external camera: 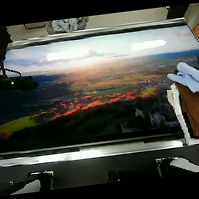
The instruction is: Fold the shirts.
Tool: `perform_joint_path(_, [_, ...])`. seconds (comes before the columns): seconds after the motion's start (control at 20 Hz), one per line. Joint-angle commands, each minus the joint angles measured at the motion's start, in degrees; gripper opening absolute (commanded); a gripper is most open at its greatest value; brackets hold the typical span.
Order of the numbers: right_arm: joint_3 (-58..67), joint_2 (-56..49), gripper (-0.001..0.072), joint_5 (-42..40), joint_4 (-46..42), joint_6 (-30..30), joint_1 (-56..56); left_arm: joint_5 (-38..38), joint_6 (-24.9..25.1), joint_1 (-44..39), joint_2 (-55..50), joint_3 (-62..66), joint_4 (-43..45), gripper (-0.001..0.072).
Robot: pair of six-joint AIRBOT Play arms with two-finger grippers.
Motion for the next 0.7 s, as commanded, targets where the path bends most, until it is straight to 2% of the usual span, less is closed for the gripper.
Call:
perform_joint_path(0.0, [-7.91,3.54,0.0055,3.26,-12.76,-2.08,-0.83,-0.04,0.09,0.00,-0.02,-0.02,-0.09,0.0033])
perform_joint_path(0.15, [-21.46,8.70,0.0055,1.33,-17.31,-2.08,-0.83,-0.17,0.09,0.00,0.11,-0.02,-0.52,0.0033])
perform_joint_path(0.3, [-33.33,14.05,0.0055,-4.28,-21.57,-2.16,-0.83,-0.20,0.09,0.00,0.31,-0.02,-1.53,0.0033])
perform_joint_path(0.5, [-39.30,15.85,0.0076,-8.68,-21.55,-1.99,-0.83,-0.22,0.09,0.00,0.85,0.00,-1.62,0.0033])
perform_joint_path(0.55, [-39.30,15.80,0.0262,-9.49,-21.22,-1.84,-0.83,-0.31,0.09,0.00,0.94,0.04,-1.64,0.0033])
perform_joint_path(0.6, [-38.82,15.82,0.0500,-10.71,-21.05,-3.15,-0.81,-0.66,0.09,0.00,1.07,0.04,-2.12,0.0033])
perform_joint_path(0.65, [-37.46,15.80,0.0669,-11.28,-20.96,-6.78,-0.79,-1.07,0.13,0.00,1.36,0.07,-2.99,0.0034])
